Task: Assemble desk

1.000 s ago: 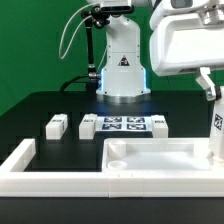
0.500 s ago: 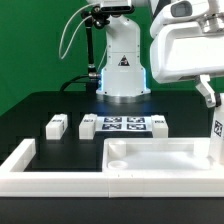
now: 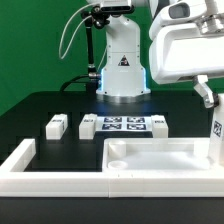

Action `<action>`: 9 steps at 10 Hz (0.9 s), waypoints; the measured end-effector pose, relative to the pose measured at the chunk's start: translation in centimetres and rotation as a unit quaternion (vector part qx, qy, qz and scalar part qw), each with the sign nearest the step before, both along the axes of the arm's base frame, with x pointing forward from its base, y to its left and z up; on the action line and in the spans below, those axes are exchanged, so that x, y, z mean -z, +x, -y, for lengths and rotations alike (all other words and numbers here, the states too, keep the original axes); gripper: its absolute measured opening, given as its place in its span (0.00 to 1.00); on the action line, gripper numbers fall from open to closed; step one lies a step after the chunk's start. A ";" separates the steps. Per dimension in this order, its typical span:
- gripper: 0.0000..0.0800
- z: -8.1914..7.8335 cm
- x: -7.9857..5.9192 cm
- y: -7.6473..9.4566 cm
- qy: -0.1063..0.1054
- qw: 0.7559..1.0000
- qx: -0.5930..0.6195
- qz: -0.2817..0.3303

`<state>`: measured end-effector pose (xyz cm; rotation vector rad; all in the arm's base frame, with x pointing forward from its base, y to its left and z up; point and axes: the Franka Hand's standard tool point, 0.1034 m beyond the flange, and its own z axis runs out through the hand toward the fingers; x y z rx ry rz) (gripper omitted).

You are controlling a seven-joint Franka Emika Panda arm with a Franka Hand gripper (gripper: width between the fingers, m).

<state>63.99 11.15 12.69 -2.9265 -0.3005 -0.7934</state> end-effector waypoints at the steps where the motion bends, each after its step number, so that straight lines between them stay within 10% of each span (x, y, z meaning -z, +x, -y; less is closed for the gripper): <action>1: 0.61 0.0 0.0 0.0 0.000 1.000 0.000 0.000; 4: 0.80 0.0 0.0 0.0 0.000 1.000 0.000 0.000; 9: 0.81 0.0 0.0 0.0 0.000 1.000 0.000 0.000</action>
Offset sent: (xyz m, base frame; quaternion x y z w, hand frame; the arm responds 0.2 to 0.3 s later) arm 0.0000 0.0000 0.0000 0.0000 0.0000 0.0000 1.0000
